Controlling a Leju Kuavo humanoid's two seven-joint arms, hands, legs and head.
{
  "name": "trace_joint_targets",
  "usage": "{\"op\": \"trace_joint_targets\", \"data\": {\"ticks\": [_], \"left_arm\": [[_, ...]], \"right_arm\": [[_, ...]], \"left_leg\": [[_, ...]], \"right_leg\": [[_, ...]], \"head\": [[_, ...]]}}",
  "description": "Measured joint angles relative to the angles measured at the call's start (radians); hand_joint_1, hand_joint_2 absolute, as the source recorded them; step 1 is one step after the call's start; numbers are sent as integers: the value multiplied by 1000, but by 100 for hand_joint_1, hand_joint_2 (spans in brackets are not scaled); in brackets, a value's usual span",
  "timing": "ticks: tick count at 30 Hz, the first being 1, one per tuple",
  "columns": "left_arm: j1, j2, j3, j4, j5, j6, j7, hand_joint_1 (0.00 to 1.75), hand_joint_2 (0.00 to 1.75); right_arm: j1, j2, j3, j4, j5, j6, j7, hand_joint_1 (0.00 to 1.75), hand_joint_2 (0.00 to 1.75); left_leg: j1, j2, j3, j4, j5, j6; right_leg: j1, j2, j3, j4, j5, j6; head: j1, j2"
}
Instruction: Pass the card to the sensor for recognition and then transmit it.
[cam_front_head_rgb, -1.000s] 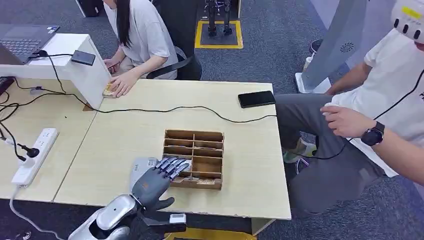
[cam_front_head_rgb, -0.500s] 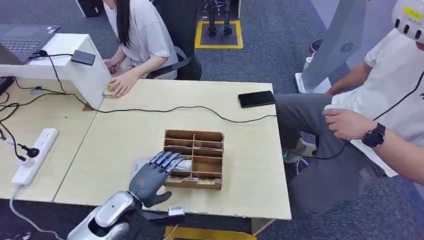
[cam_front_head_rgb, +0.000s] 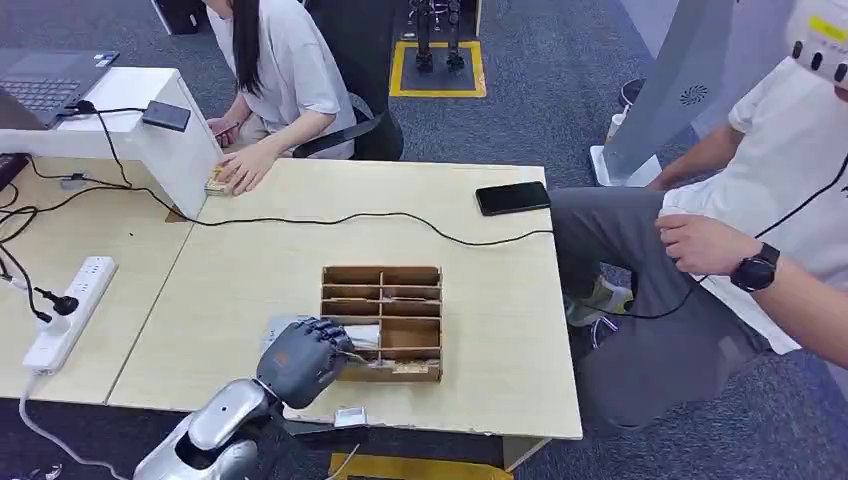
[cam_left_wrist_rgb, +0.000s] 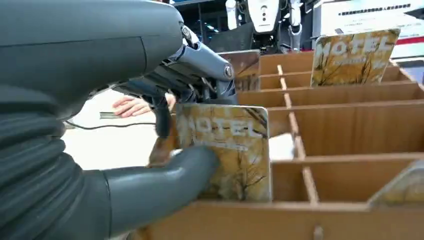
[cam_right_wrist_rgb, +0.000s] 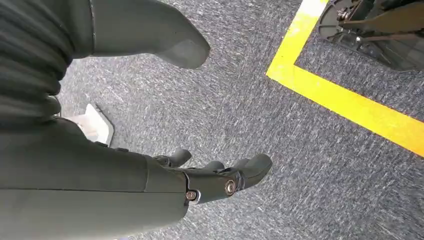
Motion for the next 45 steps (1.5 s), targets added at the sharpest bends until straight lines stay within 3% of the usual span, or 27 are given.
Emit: {"op": "trace_joint_targets", "data": {"ticks": [15,25,30,33,35,40,45], "left_arm": [[-1,13,0,0,43,-24,-13,175,175],[-11,70,41,-88,139,-50,-33,175,175],[-11,80,52,-107,141,-49,-35,175,175],[-12,94,62,-142,144,-6,-44,175,175],[-26,116,94,-195,178,0,-44,175,175],[-101,183,236,-307,225,-57,-31,175,175],[-134,208,324,-354,235,-78,-35,175,175]], "right_arm": [[0,-1,-6,0,1,-3,0,0,175],[0,-1,-16,0,3,2,0,0,175],[0,-1,-21,0,3,1,0,0,175],[0,-1,-22,0,5,1,-3,0,175],[1,-1,-24,0,3,0,-3,0,175],[3,-1,-31,0,8,-5,-5,0,175],[3,-1,-35,0,11,-5,-6,0,175]], "left_leg": [[0,0,0,0,0,0],[0,0,0,0,0,0],[0,0,0,0,0,0],[0,0,0,0,0,0],[0,0,0,0,0,0],[1,0,0,0,1,0],[1,0,0,0,1,-1]], "right_leg": [[0,0,1,0,0,0],[0,0,0,0,0,0],[0,0,0,0,0,0],[0,0,0,0,0,0],[0,0,0,0,0,0],[1,0,0,1,0,0],[0,0,0,1,0,0]], "head": [[0,0],[0,0],[0,0],[0,0],[0,0],[0,0],[0,0]]}}
